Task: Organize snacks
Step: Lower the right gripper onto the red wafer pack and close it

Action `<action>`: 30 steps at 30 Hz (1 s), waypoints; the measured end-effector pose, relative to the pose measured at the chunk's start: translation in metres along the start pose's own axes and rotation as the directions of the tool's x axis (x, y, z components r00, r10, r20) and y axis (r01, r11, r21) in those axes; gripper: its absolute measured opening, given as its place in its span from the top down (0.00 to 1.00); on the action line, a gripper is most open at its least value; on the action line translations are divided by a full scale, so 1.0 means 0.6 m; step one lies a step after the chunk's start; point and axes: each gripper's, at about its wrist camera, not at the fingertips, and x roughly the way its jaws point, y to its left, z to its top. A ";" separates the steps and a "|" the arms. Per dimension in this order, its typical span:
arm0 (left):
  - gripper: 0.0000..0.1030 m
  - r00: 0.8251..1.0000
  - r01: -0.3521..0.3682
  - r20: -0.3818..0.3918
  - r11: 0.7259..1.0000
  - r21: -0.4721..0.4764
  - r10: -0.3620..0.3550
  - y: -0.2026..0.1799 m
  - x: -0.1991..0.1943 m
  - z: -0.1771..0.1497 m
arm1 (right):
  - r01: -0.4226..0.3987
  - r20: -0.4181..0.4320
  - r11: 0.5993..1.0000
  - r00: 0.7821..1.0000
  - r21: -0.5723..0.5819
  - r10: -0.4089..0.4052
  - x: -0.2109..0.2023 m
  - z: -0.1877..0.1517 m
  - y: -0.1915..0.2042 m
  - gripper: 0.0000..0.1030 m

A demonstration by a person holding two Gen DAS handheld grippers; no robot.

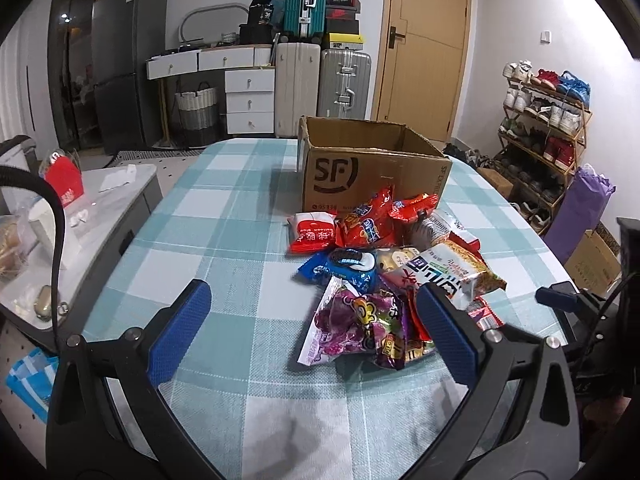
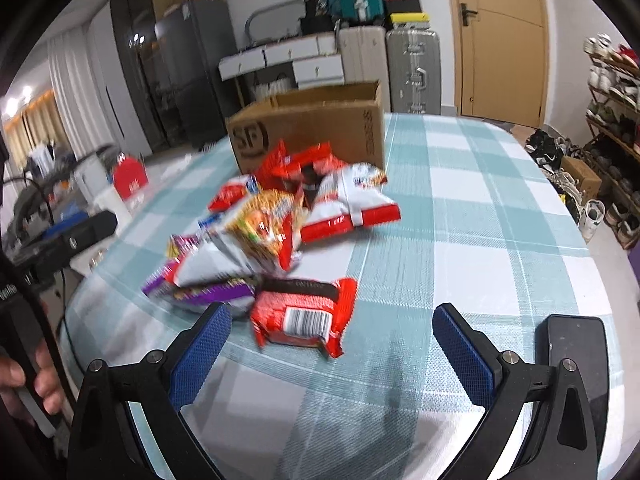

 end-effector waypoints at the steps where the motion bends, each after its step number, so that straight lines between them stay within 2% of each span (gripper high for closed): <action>1: 0.01 1.000 0.004 -0.003 1.000 -0.001 -0.004 0.000 0.011 0.008 | -0.003 -0.009 1.000 1.000 -0.009 0.003 0.006 0.000 0.001 0.00; 6: 0.01 1.000 0.017 -0.016 1.000 -0.010 -0.017 0.006 0.048 0.016 | -0.011 -0.058 0.998 0.998 -0.064 0.007 0.051 -0.002 0.008 0.00; 11: 0.01 0.999 0.007 -0.039 1.000 -0.009 -0.007 0.021 0.080 0.017 | -0.033 -0.133 0.998 0.991 -0.045 0.027 0.090 0.000 -0.001 0.00; 23: 0.01 0.994 0.052 -0.095 0.993 -0.107 -0.062 0.066 0.127 0.012 | -0.023 -0.186 0.995 0.983 -0.093 0.006 0.128 0.015 0.014 0.01; 25: 0.01 0.993 0.056 -0.096 0.992 -0.113 -0.067 0.068 0.127 0.009 | -0.023 -0.182 0.995 0.983 -0.100 0.004 0.127 0.013 0.017 0.05; 27: 0.01 0.991 0.067 -0.104 0.991 -0.119 -0.079 0.070 0.133 0.010 | -0.006 -0.170 0.993 0.985 -0.115 -0.014 0.125 0.010 0.025 0.16; 30: 0.01 0.989 0.086 -0.110 0.987 -0.139 -0.102 0.075 0.132 0.005 | 0.003 -0.164 0.992 0.986 -0.126 -0.024 0.125 0.010 0.032 0.19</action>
